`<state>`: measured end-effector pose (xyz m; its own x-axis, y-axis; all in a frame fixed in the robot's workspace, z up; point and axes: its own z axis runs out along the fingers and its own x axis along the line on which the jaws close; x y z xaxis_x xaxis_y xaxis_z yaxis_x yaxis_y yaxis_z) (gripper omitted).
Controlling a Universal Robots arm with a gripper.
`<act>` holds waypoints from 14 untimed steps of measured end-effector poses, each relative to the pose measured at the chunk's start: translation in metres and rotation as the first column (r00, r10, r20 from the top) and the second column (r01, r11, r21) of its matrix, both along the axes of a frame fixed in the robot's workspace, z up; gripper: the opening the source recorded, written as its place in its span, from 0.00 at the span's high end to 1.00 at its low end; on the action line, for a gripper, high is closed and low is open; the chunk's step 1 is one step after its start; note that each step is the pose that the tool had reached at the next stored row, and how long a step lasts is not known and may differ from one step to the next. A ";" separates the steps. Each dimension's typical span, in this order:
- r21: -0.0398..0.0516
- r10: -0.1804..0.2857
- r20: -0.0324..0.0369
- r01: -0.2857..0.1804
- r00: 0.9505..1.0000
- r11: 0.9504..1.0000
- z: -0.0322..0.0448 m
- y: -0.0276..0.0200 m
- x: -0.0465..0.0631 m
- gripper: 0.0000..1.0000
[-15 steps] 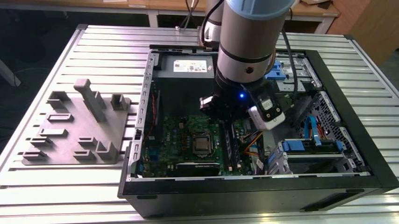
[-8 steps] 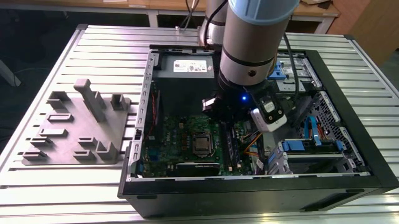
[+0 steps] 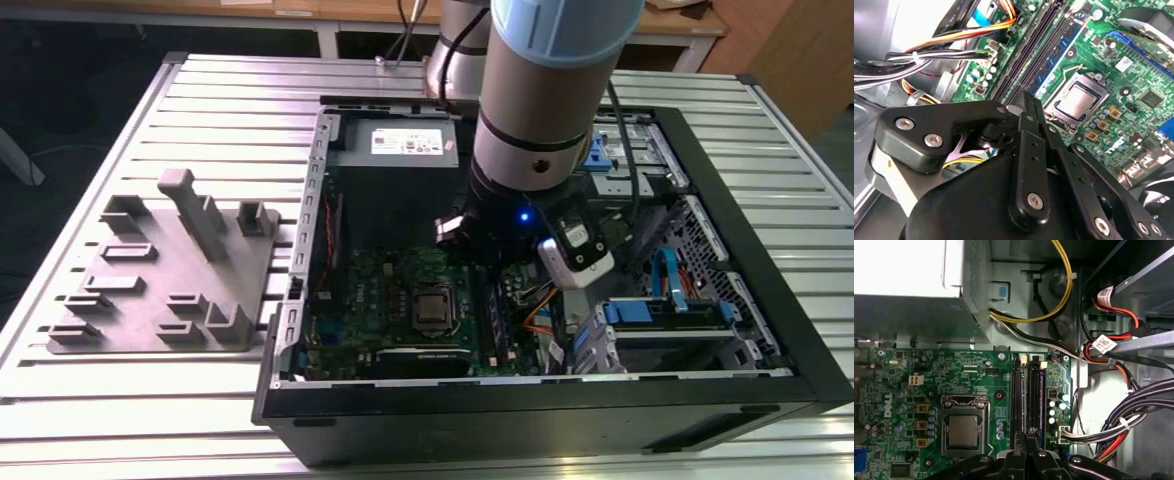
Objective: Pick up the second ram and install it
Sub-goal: 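Insert the second ram into the second slot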
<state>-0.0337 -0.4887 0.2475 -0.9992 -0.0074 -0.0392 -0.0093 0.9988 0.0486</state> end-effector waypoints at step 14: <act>0.000 0.023 0.000 -0.023 1.000 1.000 -0.0065 0.0000 0.000 0.92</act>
<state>-0.0337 -0.4887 0.2410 -0.9988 -0.0302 -0.0395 -0.0321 0.9983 0.0484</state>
